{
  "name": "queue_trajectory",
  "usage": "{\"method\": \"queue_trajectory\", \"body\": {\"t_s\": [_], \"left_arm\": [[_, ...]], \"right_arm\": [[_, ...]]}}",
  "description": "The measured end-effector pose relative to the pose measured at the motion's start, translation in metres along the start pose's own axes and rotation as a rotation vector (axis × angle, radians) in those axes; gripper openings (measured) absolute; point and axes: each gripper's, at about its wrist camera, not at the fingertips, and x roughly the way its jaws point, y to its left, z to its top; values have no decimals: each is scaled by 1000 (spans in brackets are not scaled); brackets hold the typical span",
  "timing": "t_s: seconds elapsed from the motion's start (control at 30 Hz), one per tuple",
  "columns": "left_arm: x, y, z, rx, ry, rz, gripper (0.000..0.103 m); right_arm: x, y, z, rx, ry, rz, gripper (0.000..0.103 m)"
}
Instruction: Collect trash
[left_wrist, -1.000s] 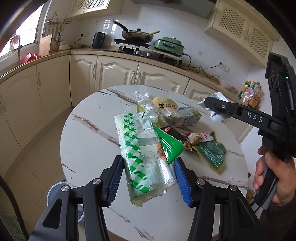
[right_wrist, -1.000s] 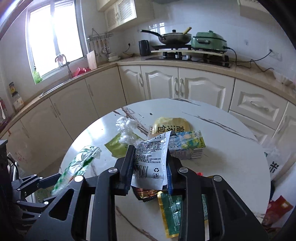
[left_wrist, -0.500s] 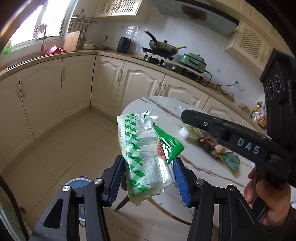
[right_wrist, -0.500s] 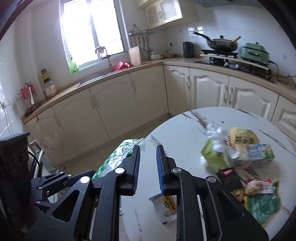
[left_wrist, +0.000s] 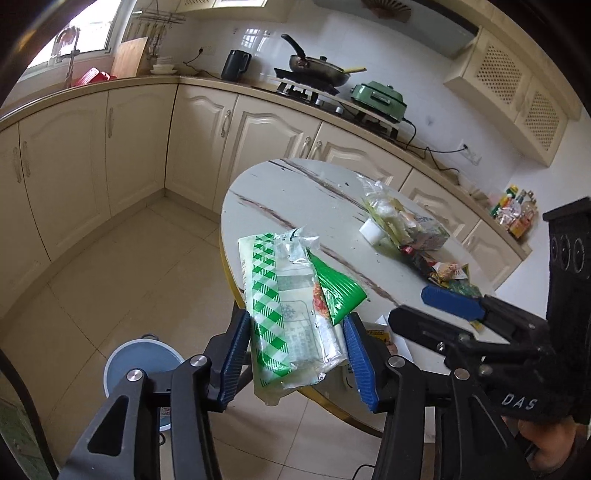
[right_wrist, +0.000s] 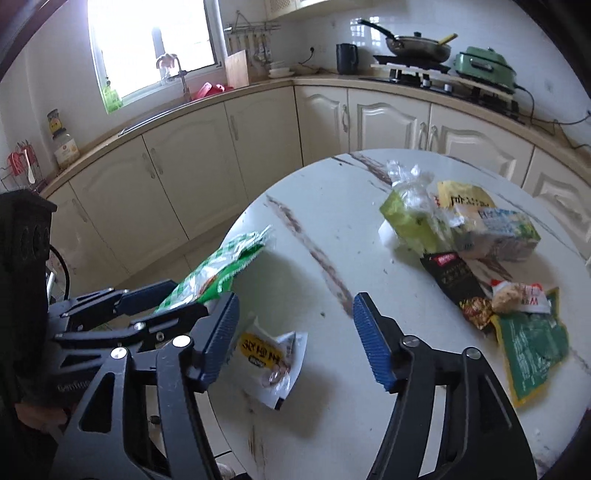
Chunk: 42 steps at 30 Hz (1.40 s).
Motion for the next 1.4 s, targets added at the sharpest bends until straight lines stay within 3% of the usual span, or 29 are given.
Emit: {"method": "queue_trajectory", "body": {"t_s": [0.27, 0.37, 0.43, 0.5, 0.53, 0.57, 0.7, 0.77, 0.93, 1.0, 1.1, 1.17, 1.23, 1.4], "left_arm": [[-7, -12, -15, 25, 6, 25, 45], [-5, -19, -14, 40, 9, 17, 44], [-4, -21, -15, 47, 11, 12, 43], [-3, -25, -14, 56, 12, 9, 41], [-3, -25, -15, 63, 9, 4, 33], [-3, -27, -14, 70, 15, -10, 10], [8, -34, -13, 99, 34, -28, 8], [23, -35, -12, 97, 65, -46, 2], [38, -35, -6, 90, 70, -62, 2], [40, -33, -5, 85, 59, -59, 3], [38, -32, -5, 87, 39, -76, 25], [40, -31, -5, 81, 25, -74, 46], [42, -30, -3, 72, 1, -24, 59], [54, -35, 0, 78, 13, 5, 63]], "right_arm": [[26, 8, -20, 44, 59, 34, 61], [30, 15, -21, 5, 62, -14, 41], [29, 16, -21, 2, 62, -12, 36], [28, 11, -22, 11, 50, -1, 23], [28, 9, -22, 15, 50, 1, 19], [27, 5, -22, 18, 46, 2, 15], [24, -4, -23, 27, 27, 7, 7], [22, -10, -22, 37, 22, -2, 7], [17, -21, -20, 59, 3, 15, 6], [16, -27, -19, 79, -4, 33, 6], [14, -30, -19, 89, -15, 30, 6], [16, -33, -19, 90, -10, 25, 6], [18, -37, -19, 101, -12, 27, 6], [19, -43, -22, 116, -11, 39, 6]]}}
